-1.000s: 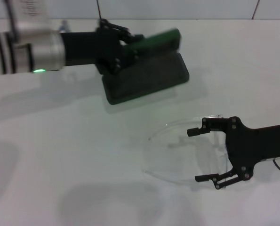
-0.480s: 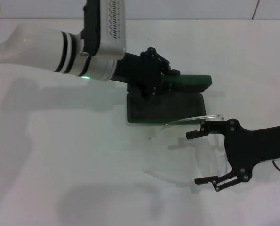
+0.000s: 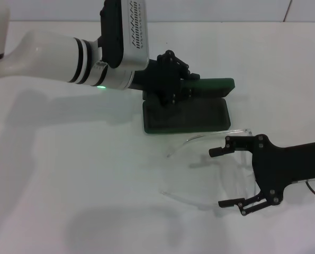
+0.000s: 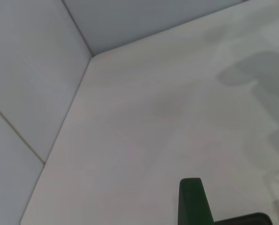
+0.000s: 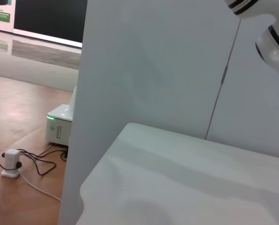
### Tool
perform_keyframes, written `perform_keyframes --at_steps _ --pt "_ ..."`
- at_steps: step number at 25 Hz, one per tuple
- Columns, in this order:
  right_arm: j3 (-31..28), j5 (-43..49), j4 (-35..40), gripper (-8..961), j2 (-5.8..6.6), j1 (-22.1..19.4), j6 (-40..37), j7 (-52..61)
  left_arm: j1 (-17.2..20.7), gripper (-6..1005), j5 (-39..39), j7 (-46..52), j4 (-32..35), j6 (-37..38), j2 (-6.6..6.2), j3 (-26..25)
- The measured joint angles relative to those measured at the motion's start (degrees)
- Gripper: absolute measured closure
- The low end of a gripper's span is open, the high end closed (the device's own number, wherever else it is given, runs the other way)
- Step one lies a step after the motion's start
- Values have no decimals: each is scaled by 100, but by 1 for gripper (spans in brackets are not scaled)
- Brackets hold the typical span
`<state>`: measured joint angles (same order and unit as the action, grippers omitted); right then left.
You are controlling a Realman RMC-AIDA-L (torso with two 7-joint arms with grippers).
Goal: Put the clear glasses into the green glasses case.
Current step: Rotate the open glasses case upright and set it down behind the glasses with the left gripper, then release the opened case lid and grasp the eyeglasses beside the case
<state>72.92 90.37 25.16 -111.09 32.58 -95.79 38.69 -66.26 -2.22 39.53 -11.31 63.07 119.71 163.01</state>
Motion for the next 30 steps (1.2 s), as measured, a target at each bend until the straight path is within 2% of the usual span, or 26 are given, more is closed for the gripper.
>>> perform_keyframes --at_steps 9,15,19,23,28,30 --pt "-33 -3 6 96 0 -21 0 138 116 790 -151 -228 267 -283 8 -7" --pt "-42 -3 7 96 -8 -24 -12 147 130 646 -183 -55 271 -209 6 -7" --pt "-42 -3 7 97 -15 -29 -15 150 114 643 -175 114 258 -139 -9 -4" --pt "-42 -3 13 98 -17 -32 -16 194 53 639 -114 494 163 195 -35 1" --pt "-52 -17 16 99 -17 -29 0 203 21 428 -351 857 -171 929 -43 2" --pt "-94 -40 16 100 -16 -26 1 234 101 428 -761 978 -373 1300 -42 2"
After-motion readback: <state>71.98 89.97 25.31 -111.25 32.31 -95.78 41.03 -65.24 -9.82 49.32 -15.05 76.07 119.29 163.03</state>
